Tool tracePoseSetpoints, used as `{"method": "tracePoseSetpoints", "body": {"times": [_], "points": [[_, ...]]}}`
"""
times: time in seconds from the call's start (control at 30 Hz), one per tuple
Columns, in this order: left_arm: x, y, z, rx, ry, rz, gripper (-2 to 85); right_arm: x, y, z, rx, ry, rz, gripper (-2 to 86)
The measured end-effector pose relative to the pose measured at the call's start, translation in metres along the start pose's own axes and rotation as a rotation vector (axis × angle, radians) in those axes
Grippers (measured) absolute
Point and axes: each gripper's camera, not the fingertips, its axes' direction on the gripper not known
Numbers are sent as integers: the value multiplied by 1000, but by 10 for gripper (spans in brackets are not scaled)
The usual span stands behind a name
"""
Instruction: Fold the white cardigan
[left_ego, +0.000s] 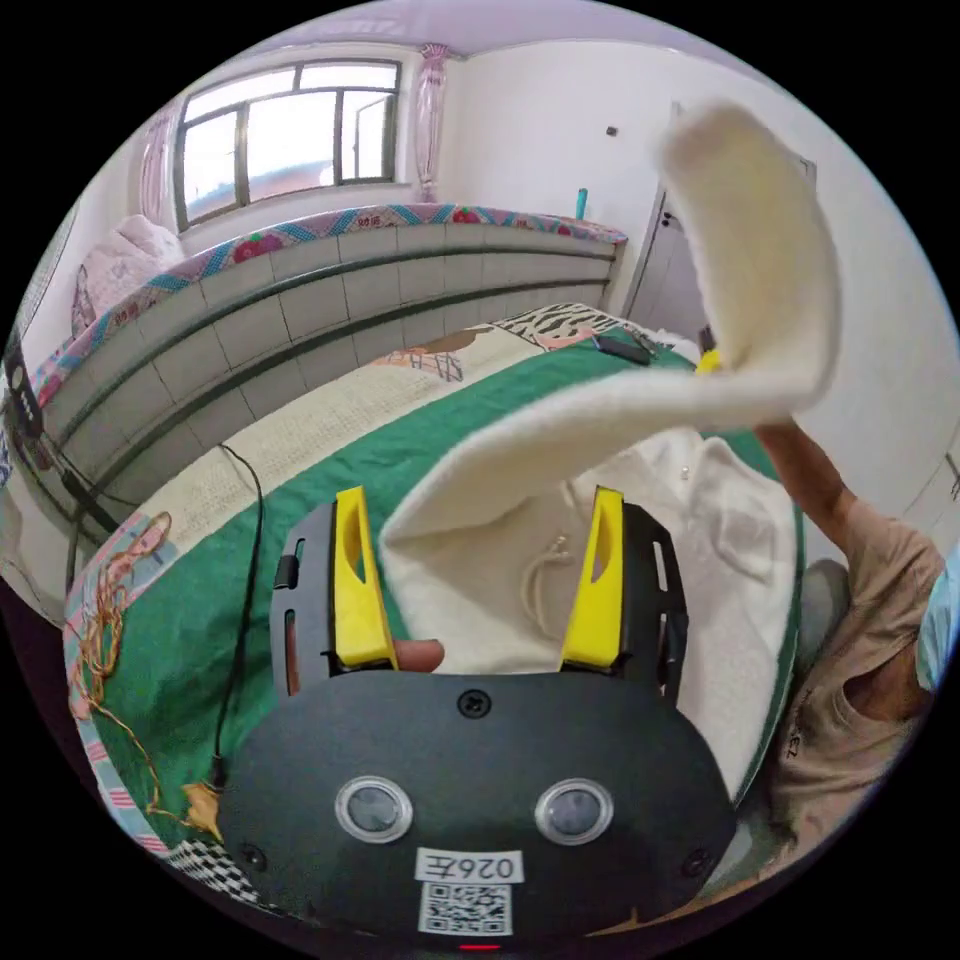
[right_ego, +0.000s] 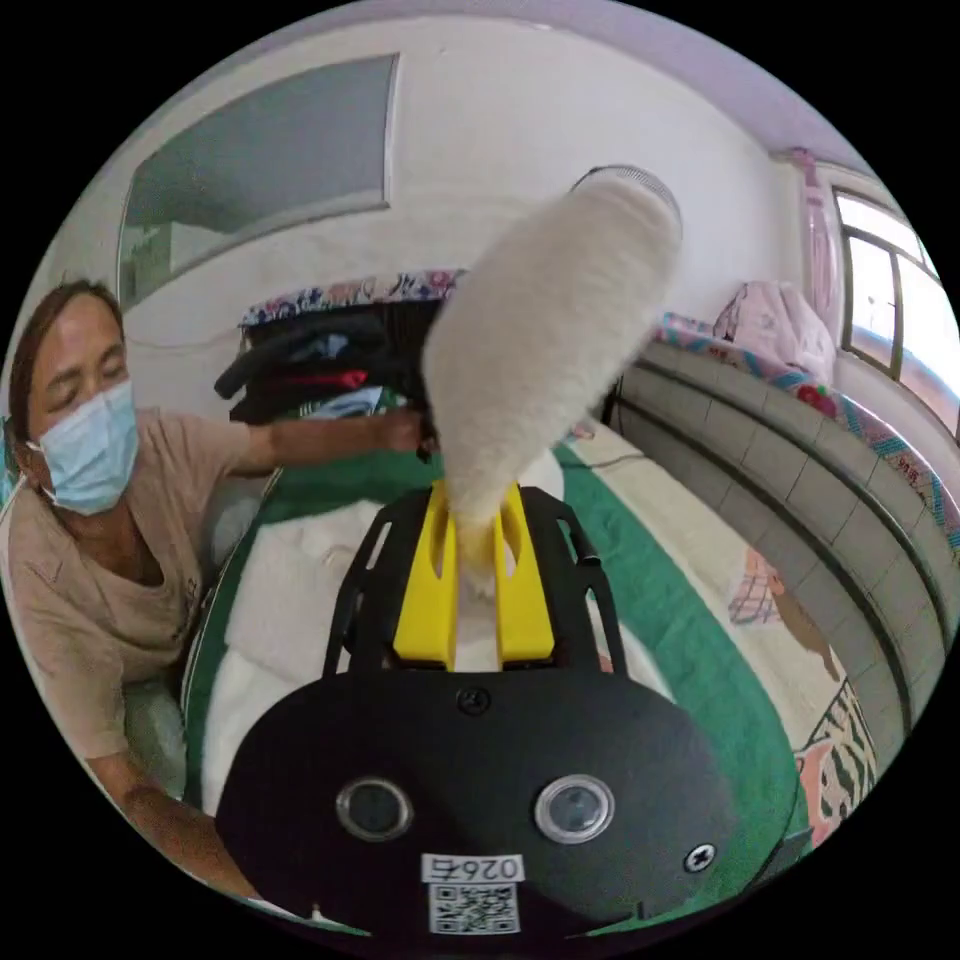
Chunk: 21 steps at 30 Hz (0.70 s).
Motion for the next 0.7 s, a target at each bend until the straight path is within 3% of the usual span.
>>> {"method": "tracePoseSetpoints", "body": {"times": [0.1,0.23,0.33,0.47,0.57,0.63,0.7], "points": [[1,49,-22,42,178,-97,241,-47,33,28,-136,-99,148,72],[11,92,-25,53,388,-238,198,-92,57,37,-186,-22,287,64],[27,102,-18,27,408,-294,196,-120,52,38,-210,43,341,56],[64,108,6,7,512,-342,180,-150,37,54,-156,-37,449,42],[91,111,36,-88,508,-312,159,-182,27,73,-120,-48,393,16],[104,116,62,-229,472,-281,140,-202,28,104,-316,25,341,-1],[109,125,80,-340,413,-264,83,-218,52,155,-763,98,312,-7]]}}
